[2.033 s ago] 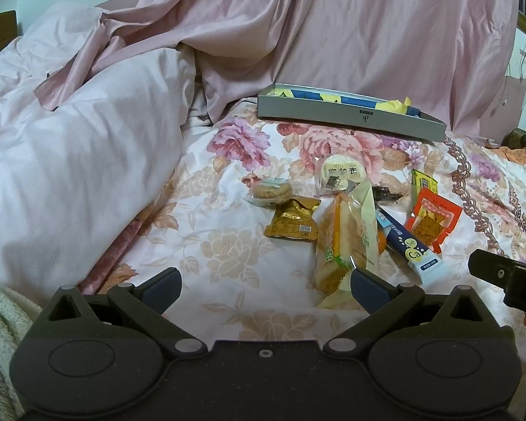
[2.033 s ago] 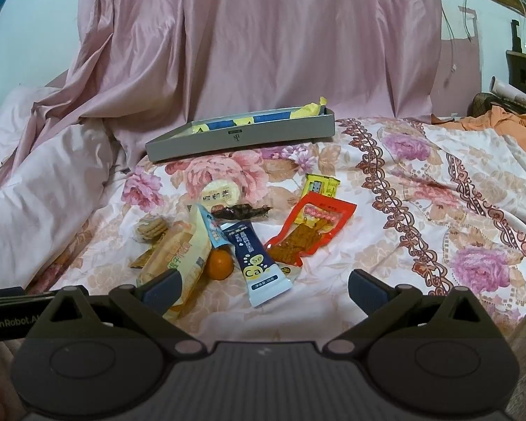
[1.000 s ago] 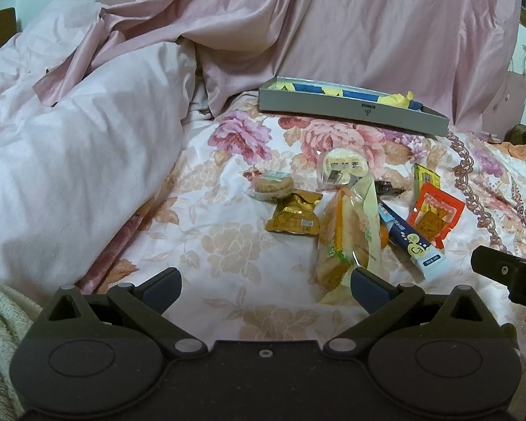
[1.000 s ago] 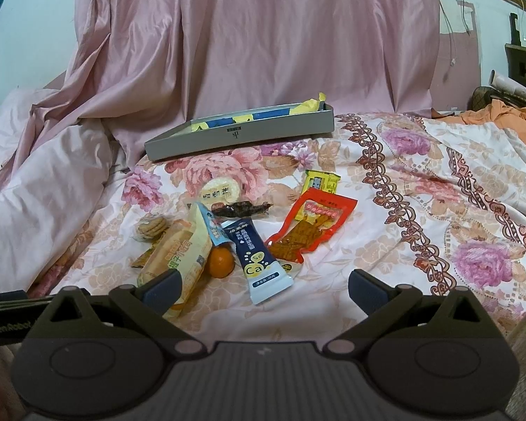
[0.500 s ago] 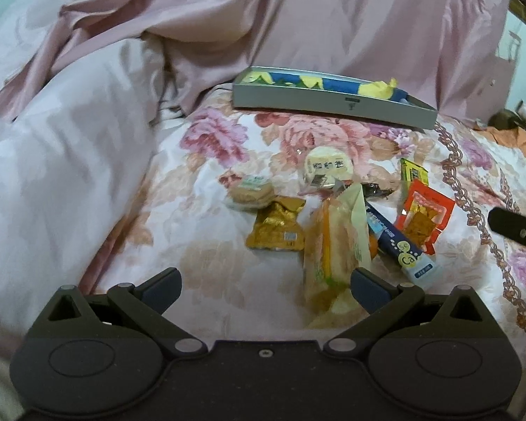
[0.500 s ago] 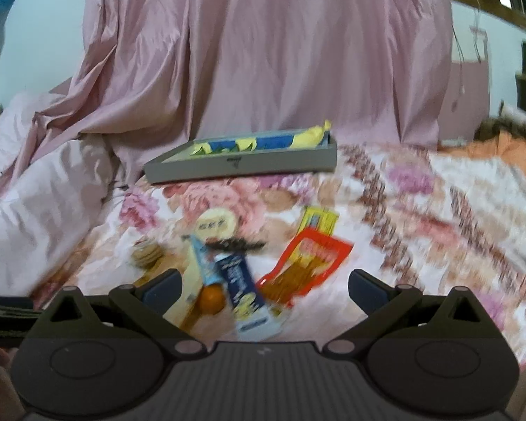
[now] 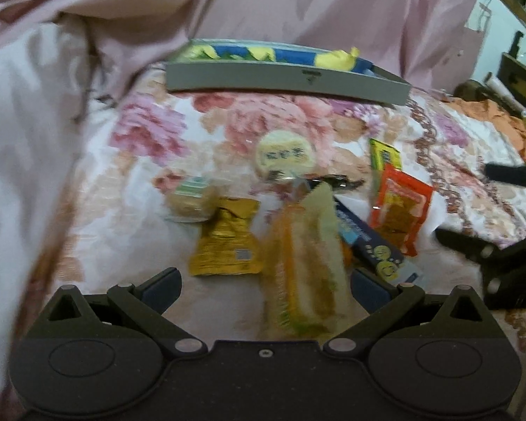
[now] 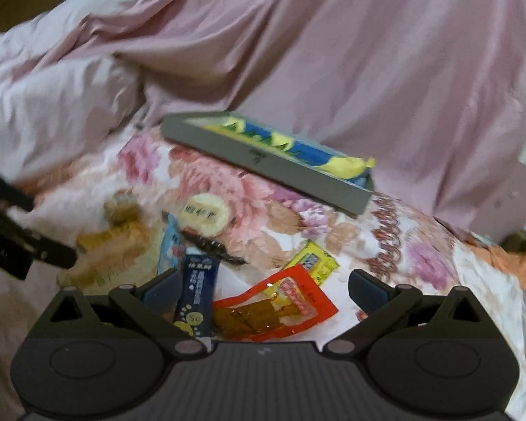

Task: Organize snacks
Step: 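Lower the left tool onto the wrapped bread while the right tool approaches the blue Ca stick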

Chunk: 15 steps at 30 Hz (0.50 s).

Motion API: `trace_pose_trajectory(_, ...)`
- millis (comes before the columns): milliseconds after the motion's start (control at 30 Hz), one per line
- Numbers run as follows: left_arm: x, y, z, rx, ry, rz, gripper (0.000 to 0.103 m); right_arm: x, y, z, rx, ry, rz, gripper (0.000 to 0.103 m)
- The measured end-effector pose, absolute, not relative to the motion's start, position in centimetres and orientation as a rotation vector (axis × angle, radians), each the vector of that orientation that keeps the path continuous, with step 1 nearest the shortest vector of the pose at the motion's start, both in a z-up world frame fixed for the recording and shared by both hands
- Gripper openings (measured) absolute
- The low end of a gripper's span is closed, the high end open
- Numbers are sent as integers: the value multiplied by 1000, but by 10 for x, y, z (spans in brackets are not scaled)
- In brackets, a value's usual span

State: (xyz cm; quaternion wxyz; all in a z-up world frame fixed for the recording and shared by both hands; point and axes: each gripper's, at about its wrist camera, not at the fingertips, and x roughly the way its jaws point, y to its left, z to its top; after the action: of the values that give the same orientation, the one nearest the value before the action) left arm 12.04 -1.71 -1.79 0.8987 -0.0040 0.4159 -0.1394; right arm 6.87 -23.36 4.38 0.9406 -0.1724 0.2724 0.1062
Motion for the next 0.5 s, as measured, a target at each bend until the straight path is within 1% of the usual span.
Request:
trace_pose_trajectory(200, 139, -22, -35, -96, 928, -370, 102, 96, -238, 26, -305, 697, 414, 103)
trace_pose_trajectory(333, 148, -22, -46, -139, 979, -381, 102, 106, -233, 11, -310, 744, 459, 103)
trace_pose_trajectory(500, 155, -14, -58, -260, 1056, -406, 97, 113, -220, -7, -364, 790, 505, 102)
